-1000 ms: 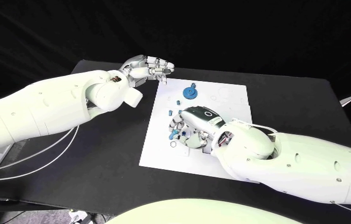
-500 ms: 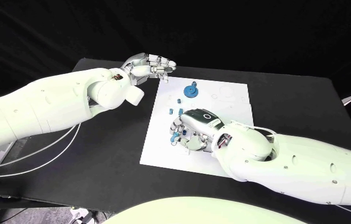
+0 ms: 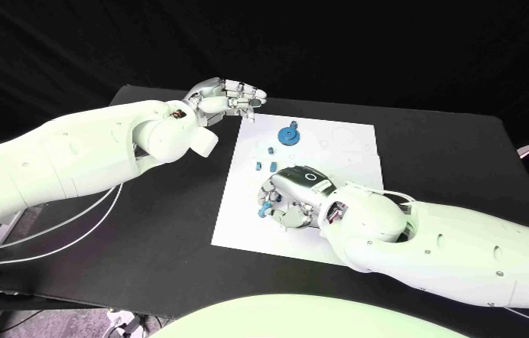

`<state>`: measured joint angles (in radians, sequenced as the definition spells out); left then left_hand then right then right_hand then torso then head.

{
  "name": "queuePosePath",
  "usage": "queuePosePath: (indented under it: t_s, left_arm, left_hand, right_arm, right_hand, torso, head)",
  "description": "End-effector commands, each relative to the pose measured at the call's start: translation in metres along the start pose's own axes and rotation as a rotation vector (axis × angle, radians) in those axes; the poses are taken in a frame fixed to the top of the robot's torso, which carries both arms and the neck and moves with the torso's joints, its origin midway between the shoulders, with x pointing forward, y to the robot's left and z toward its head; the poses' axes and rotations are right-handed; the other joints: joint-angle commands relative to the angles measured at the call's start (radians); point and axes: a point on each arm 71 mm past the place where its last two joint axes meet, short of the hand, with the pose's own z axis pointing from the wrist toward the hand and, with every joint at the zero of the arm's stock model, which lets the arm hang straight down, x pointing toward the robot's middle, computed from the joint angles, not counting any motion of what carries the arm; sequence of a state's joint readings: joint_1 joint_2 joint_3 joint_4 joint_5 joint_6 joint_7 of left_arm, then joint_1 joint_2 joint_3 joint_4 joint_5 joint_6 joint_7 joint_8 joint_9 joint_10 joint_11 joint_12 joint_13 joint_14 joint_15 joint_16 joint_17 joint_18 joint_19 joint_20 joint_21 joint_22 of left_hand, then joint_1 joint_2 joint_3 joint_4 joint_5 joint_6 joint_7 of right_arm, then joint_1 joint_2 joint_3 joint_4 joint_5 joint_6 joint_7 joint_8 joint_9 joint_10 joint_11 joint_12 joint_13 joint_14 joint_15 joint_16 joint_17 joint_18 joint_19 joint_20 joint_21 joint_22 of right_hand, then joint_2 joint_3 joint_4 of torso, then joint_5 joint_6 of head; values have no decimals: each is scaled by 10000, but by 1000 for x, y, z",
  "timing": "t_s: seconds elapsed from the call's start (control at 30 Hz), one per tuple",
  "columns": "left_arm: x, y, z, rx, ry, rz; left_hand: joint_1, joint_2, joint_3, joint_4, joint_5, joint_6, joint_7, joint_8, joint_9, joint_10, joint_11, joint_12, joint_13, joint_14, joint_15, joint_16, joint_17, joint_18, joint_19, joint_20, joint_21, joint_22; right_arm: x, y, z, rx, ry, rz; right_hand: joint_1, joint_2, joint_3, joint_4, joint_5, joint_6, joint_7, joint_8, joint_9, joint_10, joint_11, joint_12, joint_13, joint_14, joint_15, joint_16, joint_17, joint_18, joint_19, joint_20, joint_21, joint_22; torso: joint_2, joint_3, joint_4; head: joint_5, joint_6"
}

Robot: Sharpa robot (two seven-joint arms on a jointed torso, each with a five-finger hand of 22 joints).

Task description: Assemble the parts on the task board

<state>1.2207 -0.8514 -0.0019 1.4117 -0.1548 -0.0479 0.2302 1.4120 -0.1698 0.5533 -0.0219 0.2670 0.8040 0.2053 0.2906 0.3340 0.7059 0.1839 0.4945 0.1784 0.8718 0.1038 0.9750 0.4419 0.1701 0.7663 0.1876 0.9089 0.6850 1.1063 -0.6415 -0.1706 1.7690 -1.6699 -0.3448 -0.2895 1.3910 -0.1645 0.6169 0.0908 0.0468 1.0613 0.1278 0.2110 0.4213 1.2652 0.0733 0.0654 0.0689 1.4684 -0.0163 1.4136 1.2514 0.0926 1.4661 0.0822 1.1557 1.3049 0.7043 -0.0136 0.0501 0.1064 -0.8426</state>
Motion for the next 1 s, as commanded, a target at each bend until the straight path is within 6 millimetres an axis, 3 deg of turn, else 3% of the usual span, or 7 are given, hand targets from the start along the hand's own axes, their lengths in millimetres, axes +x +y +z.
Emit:
queuePosePath:
  t_s: [0.03, 0.53, 0.67, 0.87, 1.0]
  left_arm:
    - [2, -1, 0, 83, 173, -38]
    - [1, -1, 0, 74, 152, -33]
    - [1, -1, 0, 69, 146, -31]
    - [1, -1, 0, 57, 155, -33]
    - [1, -1, 0, 41, 184, -39]
  left_hand:
    - [-41, 56, -2, 16, 42, -73, 325, 32, 14, -75, -15, 52, -17, -67, 10, 59, -14, 143, 15, 68, -37, -21]
    - [-43, 54, -2, 15, 42, -79, 325, 42, 15, -84, -15, 67, -19, -72, 11, 64, -18, 142, 16, 68, -42, -24]
    - [-43, 54, -2, 15, 42, -79, 325, 42, 15, -84, -15, 67, -19, -72, 11, 64, -18, 142, 16, 68, -42, -24]
    - [-43, 54, -2, 15, 42, -79, 325, 42, 15, -84, -15, 67, -19, -72, 11, 64, -18, 142, 16, 68, -42, -24]
    - [-43, 54, -2, 15, 42, -79, 325, 42, 15, -84, -15, 67, -19, -72, 11, 64, -18, 142, 16, 68, -42, -24]
  right_arm:
    - [3, 0, 0, -33, 259, -284]
    - [7, 1, 3, 176, 292, -610]
    - [9, 4, 4, 35, 403, -594]
    - [11, 6, 5, -98, 579, -576]
    - [11, 4, 5, -34, 559, -563]
  right_hand:
    - [-21, 77, -13, -63, 47, 54, 9, 30, 86, 209, -134, -3, 9, 418, -71, 51, 0, -118, 285, -89, -7, -1]
    - [-128, 14, -15, -117, 45, 9, 23, 23, 94, 185, -121, -20, 0, 410, -62, 43, -17, -120, 279, -87, -12, 2]
    - [-484, -281, -130, -93, 43, -205, 107, -93, 44, 34, -48, -46, -23, 397, -7, 25, -53, -117, 259, -58, -77, -26]
    - [-1018, -838, -420, -5, 42, -913, 142, -540, -170, -747, 76, -42, -40, 366, 108, -14, -136, -98, 213, 45, -237, -106]
    - [-1054, -877, -583, -33, 43, -1056, 170, -636, -225, -1134, 110, -21, -32, 336, 132, -67, -237, -66, 173, 75, -397, -196]
  torso:
    - [-11, -4, 2]
    - [-7, 0, -3]
    - [-7, 1, -3]
    - [-8, -8, -9]
    - [-9, -1, -3]
  head:
    - [24, -12]
    - [29, -15]
    - [25, -8]
    - [7, -15]
    - [28, 42]
